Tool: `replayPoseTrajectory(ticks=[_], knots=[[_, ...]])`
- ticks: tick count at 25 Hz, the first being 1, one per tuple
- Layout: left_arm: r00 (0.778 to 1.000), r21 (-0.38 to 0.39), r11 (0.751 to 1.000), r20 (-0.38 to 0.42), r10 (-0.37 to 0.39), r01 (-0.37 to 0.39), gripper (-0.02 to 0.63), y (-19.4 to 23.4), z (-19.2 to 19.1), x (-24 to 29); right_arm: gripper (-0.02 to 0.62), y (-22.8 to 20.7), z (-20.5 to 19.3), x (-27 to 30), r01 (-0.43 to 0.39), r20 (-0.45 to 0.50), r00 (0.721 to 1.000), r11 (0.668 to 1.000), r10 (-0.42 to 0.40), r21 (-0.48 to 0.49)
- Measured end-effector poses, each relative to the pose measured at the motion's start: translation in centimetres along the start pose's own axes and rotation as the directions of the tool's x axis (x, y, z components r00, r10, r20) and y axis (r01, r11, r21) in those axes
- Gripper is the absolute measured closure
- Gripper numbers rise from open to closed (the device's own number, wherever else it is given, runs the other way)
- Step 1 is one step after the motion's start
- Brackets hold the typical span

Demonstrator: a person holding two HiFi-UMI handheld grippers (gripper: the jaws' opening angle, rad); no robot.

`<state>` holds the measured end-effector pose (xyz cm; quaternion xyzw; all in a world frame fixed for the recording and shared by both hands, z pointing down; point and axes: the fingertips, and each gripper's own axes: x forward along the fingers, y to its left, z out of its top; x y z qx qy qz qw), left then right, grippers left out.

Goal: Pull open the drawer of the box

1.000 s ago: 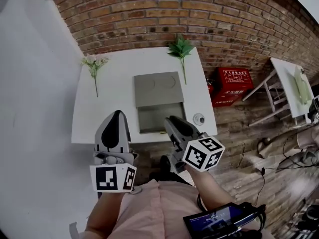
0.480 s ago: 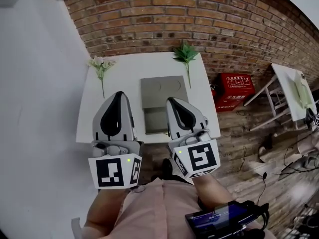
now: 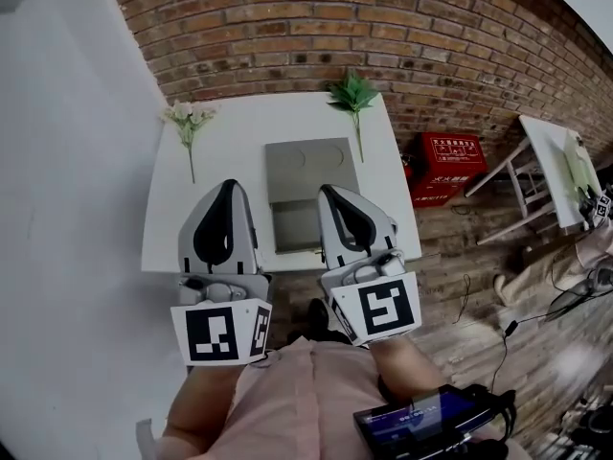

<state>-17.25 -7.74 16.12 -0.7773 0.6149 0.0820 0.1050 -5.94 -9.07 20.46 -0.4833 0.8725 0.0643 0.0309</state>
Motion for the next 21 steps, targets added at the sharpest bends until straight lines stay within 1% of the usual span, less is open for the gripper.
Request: replayPoseTrajectory(ticks=[8, 14, 17, 21], knots=[[1.0, 0.001, 1.0, -0.009, -0.003, 0.003, 0.598, -0.16, -0.37, 0.19, 0.592, -0.09, 0.12, 0.19, 0.001, 0.004, 1.0, 1.0, -0.001, -0.012], [1.0, 0.005, 1.0, -0.009, -0.006, 0.006, 0.598, -0.31, -0.43, 0.24, 0.592, 0.12, 0.14, 0.25, 0.0, -0.008, 1.0, 1.0, 0.0, 0.006], [1.0, 0.004, 1.0, -0.008, -0.011, 0.011, 0.598, -0.5, -0.58, 0.31, 0.592, -0.16, 0.06, 0.21, 0.005, 0.006, 1.0, 1.0, -0.005, -0.01], [1.0, 0.006, 1.0, -0.01, -0.015, 0.015, 0.598, -0.58, -0.7, 0.4, 0.592, -0.06, -0.08, 0.3, 0.005, -0.002, 1.0, 1.0, -0.005, -0.002]])
